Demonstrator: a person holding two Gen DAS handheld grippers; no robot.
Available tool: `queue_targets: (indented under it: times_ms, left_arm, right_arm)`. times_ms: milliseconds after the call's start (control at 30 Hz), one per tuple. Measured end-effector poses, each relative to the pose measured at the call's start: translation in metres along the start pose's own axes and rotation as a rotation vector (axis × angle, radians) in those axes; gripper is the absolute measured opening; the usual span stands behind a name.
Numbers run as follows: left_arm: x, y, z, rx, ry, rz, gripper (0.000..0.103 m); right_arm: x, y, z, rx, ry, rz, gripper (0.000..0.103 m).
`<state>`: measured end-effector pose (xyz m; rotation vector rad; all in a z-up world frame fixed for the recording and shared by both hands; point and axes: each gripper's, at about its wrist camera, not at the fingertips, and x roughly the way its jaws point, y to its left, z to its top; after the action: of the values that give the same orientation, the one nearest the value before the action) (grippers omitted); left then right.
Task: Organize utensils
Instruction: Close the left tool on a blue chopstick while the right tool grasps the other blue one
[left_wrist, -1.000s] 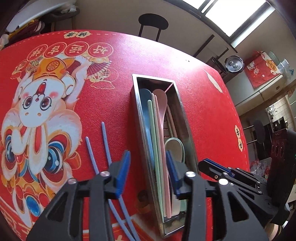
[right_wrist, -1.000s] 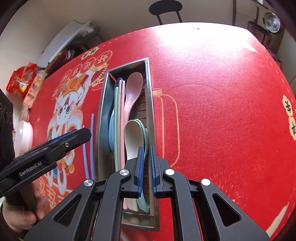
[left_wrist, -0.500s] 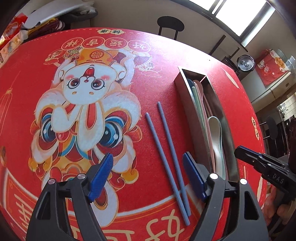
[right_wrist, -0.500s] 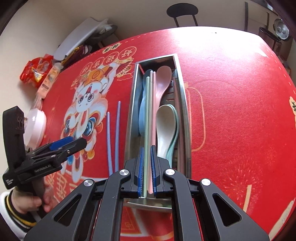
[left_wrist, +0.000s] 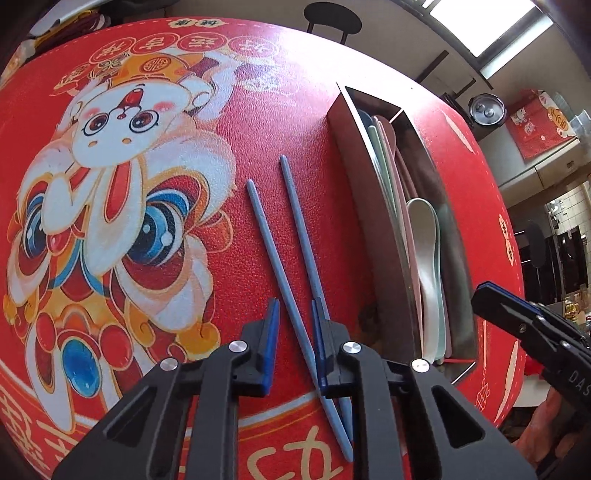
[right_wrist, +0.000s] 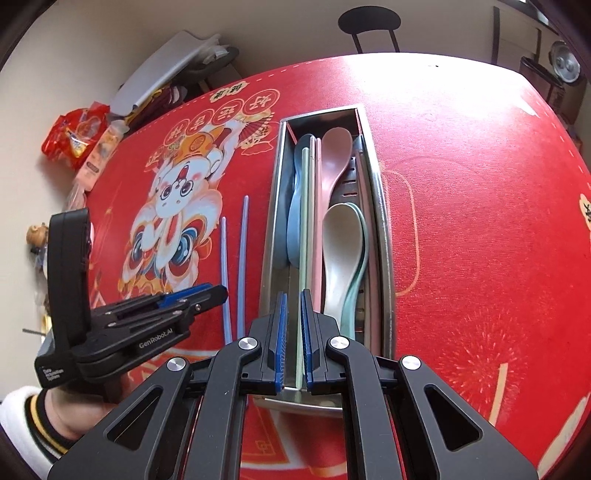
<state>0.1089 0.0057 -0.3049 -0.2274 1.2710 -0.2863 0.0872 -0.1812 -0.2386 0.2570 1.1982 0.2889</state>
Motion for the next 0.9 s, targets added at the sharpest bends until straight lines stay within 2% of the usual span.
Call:
queue_targets:
  times_ms: [433, 667, 900]
  left_arm:
    - [0.004, -0.022, -0.014, 0.043, -0.012, 0.100, 0.013]
    - [0.010, -0.038, -0.016, 0.134, -0.022, 0.175, 0.011]
    - [0.002, -0.011, -0.013, 0.070, -0.030, 0.148, 0.006]
  right_arm:
    - [-0.001, -0.003, 0.002, 0.010, -0.005, 0.016, 0.008]
    - [0.000, 0.000, 0.003, 0.004, -0.002, 0.023, 0.008]
    - [0.002, 0.008, 0.003, -0.013, 0.009, 0.030, 0.008]
